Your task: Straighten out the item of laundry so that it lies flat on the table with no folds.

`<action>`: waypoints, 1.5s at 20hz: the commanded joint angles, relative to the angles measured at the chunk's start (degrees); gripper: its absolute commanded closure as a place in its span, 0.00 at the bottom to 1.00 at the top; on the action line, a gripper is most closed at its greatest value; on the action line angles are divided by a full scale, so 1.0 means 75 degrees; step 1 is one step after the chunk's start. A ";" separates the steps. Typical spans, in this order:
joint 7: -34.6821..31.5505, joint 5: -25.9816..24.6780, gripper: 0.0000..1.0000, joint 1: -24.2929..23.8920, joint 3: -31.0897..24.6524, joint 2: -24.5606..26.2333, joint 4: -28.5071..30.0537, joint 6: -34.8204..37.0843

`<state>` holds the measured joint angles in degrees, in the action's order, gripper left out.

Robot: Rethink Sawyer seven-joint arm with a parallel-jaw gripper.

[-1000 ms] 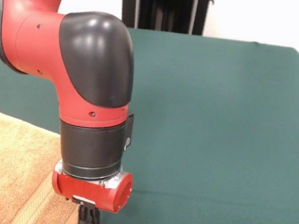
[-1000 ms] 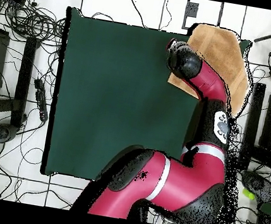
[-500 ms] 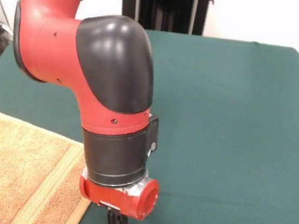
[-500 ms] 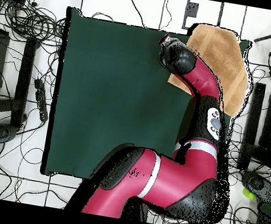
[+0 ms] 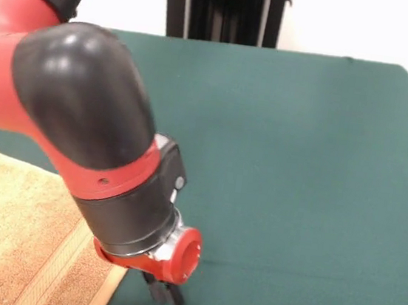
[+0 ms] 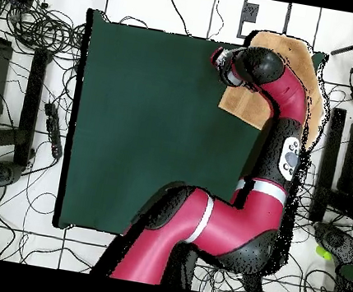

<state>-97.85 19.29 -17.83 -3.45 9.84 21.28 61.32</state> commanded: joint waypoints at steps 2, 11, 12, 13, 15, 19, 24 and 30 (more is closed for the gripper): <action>-0.0985 0.0345 0.00 0.0031 -0.0780 0.0776 -0.0867 0.0878; -0.1157 0.1047 0.00 -0.0025 -0.0023 0.0851 -0.1167 0.1183; -0.1306 0.1307 0.00 -0.0019 0.0210 0.0849 -0.1203 0.1424; -0.1487 0.1618 0.00 -0.0007 0.0429 0.0860 -0.1218 0.1637; -0.1593 0.2338 0.00 0.0052 0.1199 0.1015 -0.1361 0.1706; -0.0764 0.5293 0.00 -0.0071 0.4541 0.2013 -0.2066 0.1711; 0.0087 1.1118 0.00 -0.1516 1.1568 0.2865 -0.3173 0.2232; 0.1362 1.4320 0.00 -0.2358 1.5682 0.2639 -0.3292 0.2807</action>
<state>-97.85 106.81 -33.40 66.64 28.49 -0.62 73.54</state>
